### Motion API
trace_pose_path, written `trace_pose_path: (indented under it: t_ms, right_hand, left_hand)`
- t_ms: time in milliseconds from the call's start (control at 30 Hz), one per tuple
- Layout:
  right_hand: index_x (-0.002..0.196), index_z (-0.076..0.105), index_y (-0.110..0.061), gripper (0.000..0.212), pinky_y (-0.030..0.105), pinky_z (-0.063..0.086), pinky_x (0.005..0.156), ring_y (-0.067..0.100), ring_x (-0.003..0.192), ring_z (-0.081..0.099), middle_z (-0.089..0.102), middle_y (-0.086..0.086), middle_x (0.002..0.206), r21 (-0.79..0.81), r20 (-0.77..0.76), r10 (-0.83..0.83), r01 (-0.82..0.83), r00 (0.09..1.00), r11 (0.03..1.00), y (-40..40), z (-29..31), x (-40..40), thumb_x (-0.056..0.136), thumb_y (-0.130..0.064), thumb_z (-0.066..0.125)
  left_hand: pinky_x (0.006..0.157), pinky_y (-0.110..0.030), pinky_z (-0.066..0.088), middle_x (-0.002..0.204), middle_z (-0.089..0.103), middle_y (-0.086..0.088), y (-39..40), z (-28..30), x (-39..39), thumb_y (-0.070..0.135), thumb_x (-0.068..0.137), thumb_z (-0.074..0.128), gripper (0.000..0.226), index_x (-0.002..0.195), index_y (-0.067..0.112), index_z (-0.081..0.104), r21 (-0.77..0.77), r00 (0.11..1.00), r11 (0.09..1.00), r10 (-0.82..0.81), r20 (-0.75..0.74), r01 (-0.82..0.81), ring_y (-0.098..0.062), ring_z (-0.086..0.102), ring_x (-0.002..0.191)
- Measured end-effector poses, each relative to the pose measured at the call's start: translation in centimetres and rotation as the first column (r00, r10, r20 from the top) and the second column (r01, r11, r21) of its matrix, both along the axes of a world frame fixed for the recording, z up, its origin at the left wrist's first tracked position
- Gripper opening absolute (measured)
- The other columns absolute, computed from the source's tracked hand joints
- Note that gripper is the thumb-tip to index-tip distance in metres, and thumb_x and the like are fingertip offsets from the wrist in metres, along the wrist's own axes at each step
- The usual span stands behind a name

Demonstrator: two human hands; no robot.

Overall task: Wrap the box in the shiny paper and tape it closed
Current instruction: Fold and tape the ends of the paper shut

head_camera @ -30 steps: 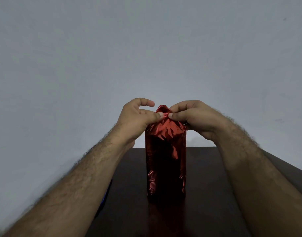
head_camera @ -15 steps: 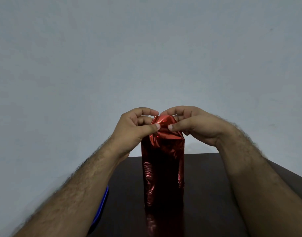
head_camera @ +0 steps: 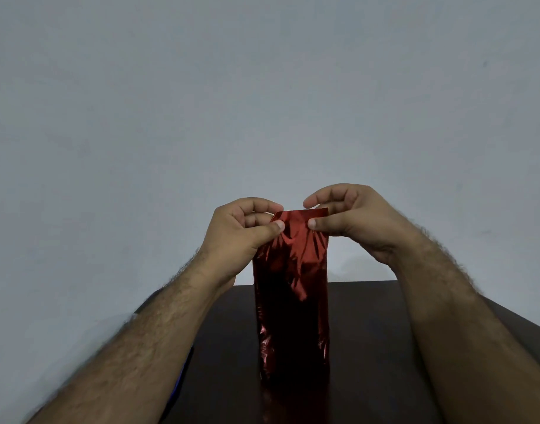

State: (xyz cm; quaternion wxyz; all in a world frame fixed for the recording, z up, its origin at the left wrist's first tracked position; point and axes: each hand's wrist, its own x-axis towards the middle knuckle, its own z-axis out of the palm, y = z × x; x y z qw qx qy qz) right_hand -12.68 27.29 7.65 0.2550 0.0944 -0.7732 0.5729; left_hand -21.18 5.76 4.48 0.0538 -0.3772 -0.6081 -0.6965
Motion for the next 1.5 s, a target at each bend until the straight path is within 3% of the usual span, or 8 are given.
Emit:
trace_pose_path:
  t_ms: [167, 367, 500, 633, 867, 1000, 1133, 1500]
  right_hand:
    - [0.107, 0.077, -0.005, 0.017, 0.032, 0.06, 0.077, 0.023, 0.08, 0.072, 0.074, 0.026, 0.09, -0.045, -0.083, -0.011, 0.007, 0.996, 0.999, 0.0, -1.4, -1.6, 0.091, 0.003, 0.077]
    - [0.109, 0.075, -0.018, 0.026, 0.028, 0.054, 0.069, 0.016, 0.076, 0.062, 0.074, 0.002, 0.104, -0.053, -0.159, -0.103, 0.096, 0.982, 0.994, -1.1, -3.1, -3.4, 0.087, -0.006, 0.084]
    - [0.088, 0.07, -0.013, 0.015, 0.023, 0.045, 0.056, 0.013, 0.063, 0.049, 0.058, 0.001, 0.077, -0.121, -0.234, -0.196, 0.172, 0.952, 0.978, -2.1, -3.7, -4.0, 0.093, -0.02, 0.082]
    - [0.077, 0.066, 0.001, 0.045, 0.028, 0.044, 0.06, 0.017, 0.063, 0.049, 0.053, 0.007, 0.066, -0.127, -0.305, -0.182, 0.149, 0.935, 0.981, -3.0, -3.9, -3.6, 0.105, -0.035, 0.065]
    - [0.1, 0.082, -0.013, 0.02, 0.054, 0.061, 0.078, 0.04, 0.082, 0.076, 0.078, 0.019, 0.087, 0.007, -0.267, 0.002, -0.001, 0.964, 1.0, -2.8, -4.0, -3.1, 0.083, -0.023, 0.087]
    - [0.106, 0.081, -0.017, 0.025, 0.042, 0.049, 0.071, 0.032, 0.073, 0.064, 0.071, 0.034, 0.087, -0.019, -0.163, 0.057, -0.061, 0.985, 0.998, -2.6, -4.0, -3.1, 0.082, -0.012, 0.089]
    - [0.108, 0.08, -0.01, 0.023, 0.028, 0.053, 0.063, 0.025, 0.066, 0.069, 0.076, 0.022, 0.081, -0.062, -0.133, 0.109, -0.118, 0.985, 0.991, -2.4, -3.8, -3.1, 0.086, -0.003, 0.083]
    - [0.115, 0.076, -0.003, 0.041, 0.044, 0.062, 0.089, 0.041, 0.097, 0.077, 0.078, 0.026, 0.105, -0.062, -0.146, 0.162, -0.172, 0.976, 0.983, -1.0, -3.4, -2.6, 0.077, -0.011, 0.087]
  left_hand:
    - [0.077, -0.029, 0.061, 0.089, 0.079, -0.015, 0.1, 0.0, 0.0, -0.004, 0.091, 0.079, 0.02, 0.108, 0.008, 0.078, 0.013, 1.0, 1.0, -0.026, 0.012, 0.026, -0.021, 0.077, 0.082]
    - [0.082, -0.03, 0.061, 0.093, 0.081, -0.015, 0.4, -0.1, 0.0, -0.004, 0.092, 0.078, 0.02, 0.107, 0.009, 0.078, 0.022, 1.0, 0.999, -0.023, 0.007, 0.023, -0.021, 0.077, 0.085]
    - [0.081, -0.03, 0.061, 0.093, 0.082, -0.013, 0.3, -0.1, 0.0, -0.003, 0.092, 0.078, 0.02, 0.109, 0.008, 0.078, 0.026, 1.0, 1.0, -0.007, 0.016, 0.006, -0.02, 0.078, 0.087]
    - [0.084, -0.029, 0.061, 0.095, 0.082, -0.013, 0.2, 0.0, -0.1, -0.002, 0.093, 0.078, 0.021, 0.11, 0.009, 0.077, 0.025, 0.999, 0.999, 0.019, 0.029, -0.02, -0.023, 0.08, 0.091]
    - [0.078, -0.03, 0.06, 0.089, 0.081, -0.014, -0.1, 0.3, -0.2, -0.003, 0.092, 0.079, 0.018, 0.106, 0.008, 0.077, 0.011, 0.999, 0.999, 0.032, 0.016, -0.032, -0.023, 0.079, 0.083]
    - [0.077, -0.03, 0.06, 0.087, 0.08, -0.015, -0.3, 0.5, -0.3, -0.003, 0.091, 0.078, 0.017, 0.102, 0.011, 0.08, -0.049, 0.997, 0.997, 0.05, -0.053, -0.052, -0.022, 0.077, 0.08]
    - [0.075, -0.025, 0.058, 0.087, 0.08, -0.007, -0.4, 0.6, -0.2, -0.001, 0.089, 0.081, 0.017, 0.095, 0.014, 0.084, -0.063, 0.993, 0.994, 0.084, -0.086, -0.089, -0.016, 0.075, 0.082]
    - [0.08, -0.027, 0.059, 0.09, 0.082, -0.004, -0.6, 1.2, 0.5, 0.007, 0.095, 0.078, 0.031, 0.12, 0.024, 0.069, -0.086, 0.995, 0.991, 0.1, -0.003, -0.1, -0.02, 0.078, 0.089]
